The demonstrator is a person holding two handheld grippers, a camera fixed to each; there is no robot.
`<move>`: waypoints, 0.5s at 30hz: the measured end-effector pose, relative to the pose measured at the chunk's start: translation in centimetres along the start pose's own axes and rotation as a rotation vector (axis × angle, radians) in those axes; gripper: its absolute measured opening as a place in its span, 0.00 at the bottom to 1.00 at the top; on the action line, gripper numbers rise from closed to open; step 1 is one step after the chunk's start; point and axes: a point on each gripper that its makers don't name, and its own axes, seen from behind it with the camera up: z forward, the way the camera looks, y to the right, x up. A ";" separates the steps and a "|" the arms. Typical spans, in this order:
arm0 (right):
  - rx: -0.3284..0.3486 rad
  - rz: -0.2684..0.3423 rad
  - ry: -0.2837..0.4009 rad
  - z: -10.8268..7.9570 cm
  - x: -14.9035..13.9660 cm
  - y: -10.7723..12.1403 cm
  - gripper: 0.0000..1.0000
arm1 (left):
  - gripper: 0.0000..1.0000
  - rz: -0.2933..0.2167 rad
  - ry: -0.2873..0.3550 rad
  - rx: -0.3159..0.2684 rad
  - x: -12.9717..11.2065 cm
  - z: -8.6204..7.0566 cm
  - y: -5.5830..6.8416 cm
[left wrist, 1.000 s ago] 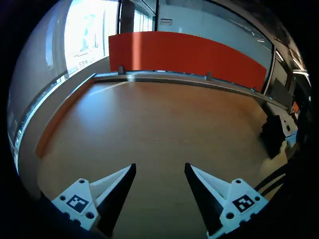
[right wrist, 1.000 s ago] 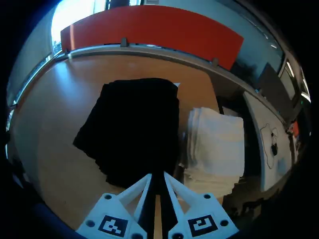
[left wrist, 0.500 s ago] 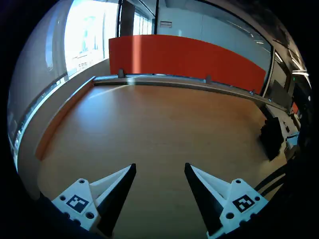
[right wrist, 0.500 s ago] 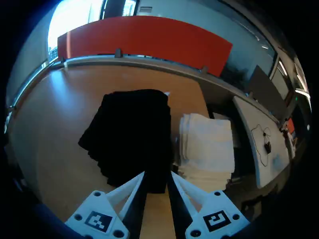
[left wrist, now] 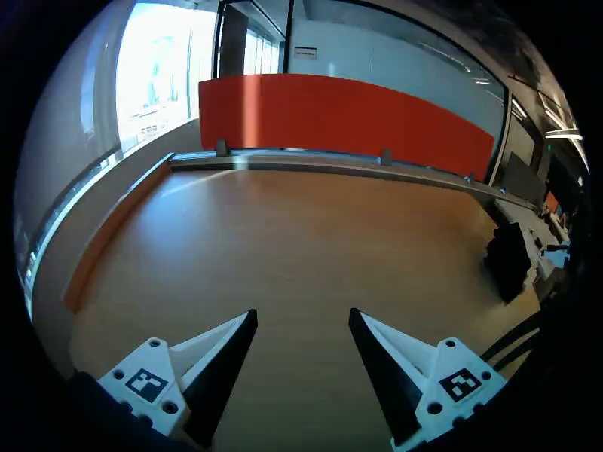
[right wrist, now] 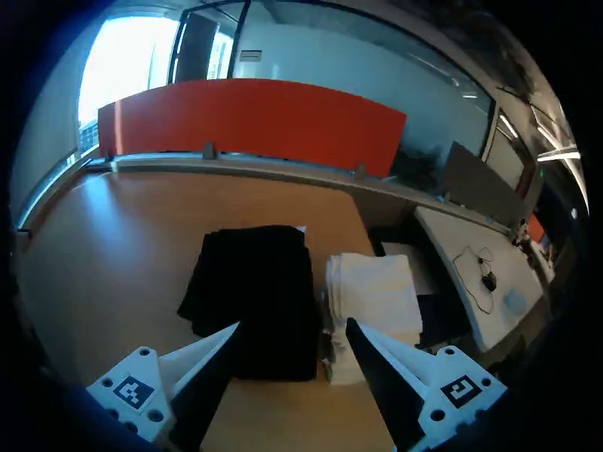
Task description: Fold towel
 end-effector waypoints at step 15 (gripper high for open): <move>0.036 0.021 0.192 -2.3 5.6 -6.7 1.00 | 0.90 -0.008 0.084 -0.017 2.6 -0.3 -1.2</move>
